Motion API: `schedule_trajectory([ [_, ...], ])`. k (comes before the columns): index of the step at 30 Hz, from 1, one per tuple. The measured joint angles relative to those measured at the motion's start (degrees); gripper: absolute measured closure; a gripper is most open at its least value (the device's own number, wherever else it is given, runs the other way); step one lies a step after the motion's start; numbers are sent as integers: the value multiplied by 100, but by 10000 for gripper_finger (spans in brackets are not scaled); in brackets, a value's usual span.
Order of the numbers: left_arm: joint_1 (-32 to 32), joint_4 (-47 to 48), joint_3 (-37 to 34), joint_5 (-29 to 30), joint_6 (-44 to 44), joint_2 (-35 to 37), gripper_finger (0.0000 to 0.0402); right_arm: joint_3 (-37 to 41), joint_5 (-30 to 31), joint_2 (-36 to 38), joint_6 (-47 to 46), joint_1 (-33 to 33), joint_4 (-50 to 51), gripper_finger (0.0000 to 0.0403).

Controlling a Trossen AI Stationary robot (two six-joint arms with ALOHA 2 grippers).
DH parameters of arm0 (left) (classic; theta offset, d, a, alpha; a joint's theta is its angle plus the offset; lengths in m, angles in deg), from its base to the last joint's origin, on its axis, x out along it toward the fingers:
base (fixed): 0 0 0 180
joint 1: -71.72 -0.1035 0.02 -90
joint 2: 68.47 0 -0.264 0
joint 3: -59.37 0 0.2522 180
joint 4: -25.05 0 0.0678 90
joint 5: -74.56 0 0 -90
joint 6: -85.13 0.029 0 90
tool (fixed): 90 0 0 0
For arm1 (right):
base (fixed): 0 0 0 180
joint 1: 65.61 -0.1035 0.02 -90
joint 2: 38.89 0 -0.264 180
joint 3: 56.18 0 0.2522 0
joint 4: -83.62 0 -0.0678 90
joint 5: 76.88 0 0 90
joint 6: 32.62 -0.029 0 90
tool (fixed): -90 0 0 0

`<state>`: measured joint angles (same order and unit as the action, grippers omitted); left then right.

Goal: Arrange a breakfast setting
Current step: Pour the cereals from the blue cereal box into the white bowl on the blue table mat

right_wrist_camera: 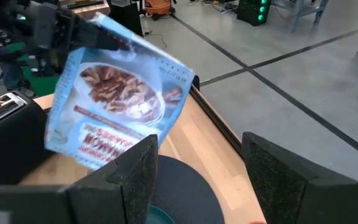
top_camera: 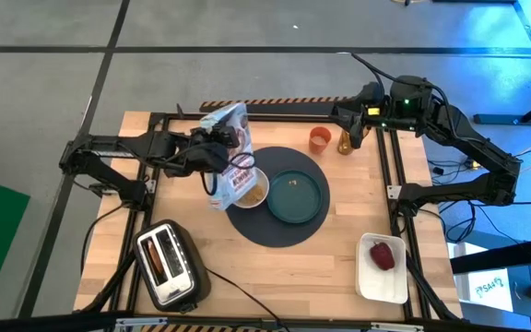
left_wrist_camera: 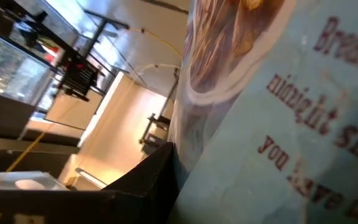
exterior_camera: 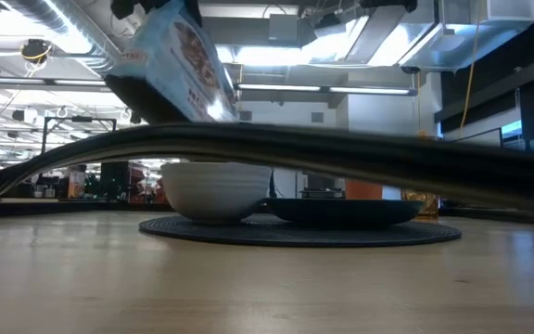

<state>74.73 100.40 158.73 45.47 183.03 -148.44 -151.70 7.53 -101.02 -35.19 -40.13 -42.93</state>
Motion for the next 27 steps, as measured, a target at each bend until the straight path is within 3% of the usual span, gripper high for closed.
schedule_trajectory([
  [13,49,209,39,69,-14,-11,262,0,50,0,131,6,231,178],
  [27,-24,829,37,-29,-905,-2,262,0,-21,0,-8,0,238,178],
])
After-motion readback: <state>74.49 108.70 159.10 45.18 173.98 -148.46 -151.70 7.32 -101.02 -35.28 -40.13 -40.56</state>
